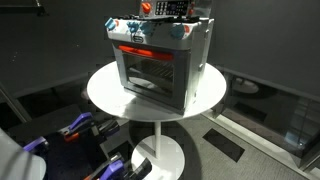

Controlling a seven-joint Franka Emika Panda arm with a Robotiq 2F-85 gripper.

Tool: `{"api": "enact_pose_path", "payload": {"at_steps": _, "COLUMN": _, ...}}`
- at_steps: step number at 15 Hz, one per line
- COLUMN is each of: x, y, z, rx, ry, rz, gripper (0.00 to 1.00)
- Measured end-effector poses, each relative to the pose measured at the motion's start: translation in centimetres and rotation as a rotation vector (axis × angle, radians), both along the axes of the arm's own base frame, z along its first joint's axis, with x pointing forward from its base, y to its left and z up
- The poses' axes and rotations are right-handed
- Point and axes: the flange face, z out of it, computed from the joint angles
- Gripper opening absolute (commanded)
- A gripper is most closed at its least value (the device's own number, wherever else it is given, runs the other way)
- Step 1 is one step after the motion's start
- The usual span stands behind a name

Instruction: Push the top orange button on the right side of the stoves button display

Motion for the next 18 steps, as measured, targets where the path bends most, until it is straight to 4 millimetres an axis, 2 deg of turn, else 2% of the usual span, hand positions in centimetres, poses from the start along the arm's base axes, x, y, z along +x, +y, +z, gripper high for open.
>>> {"api": "enact_pose_path", "payload": {"at_steps": 5, "x": -1.8, "y": 0.6, "z": 0.7, "rx": 0.021, "ry": 0.100, "rz": -0.005, "gripper": 1.00}}
{"api": "enact_pose_path", "payload": {"at_steps": 10, "x": -5.2, "y": 1.4, "z": 2.7, "rx": 0.102, "ry": 0.223, "rz": -0.002, "gripper": 1.00}}
{"api": "enact_pose_path", "payload": {"at_steps": 18, "x": -10.9, "y": 2.1, "z": 4.5, "rx": 0.128, "ry": 0.250, "rz": 0.011, "gripper": 1.00}}
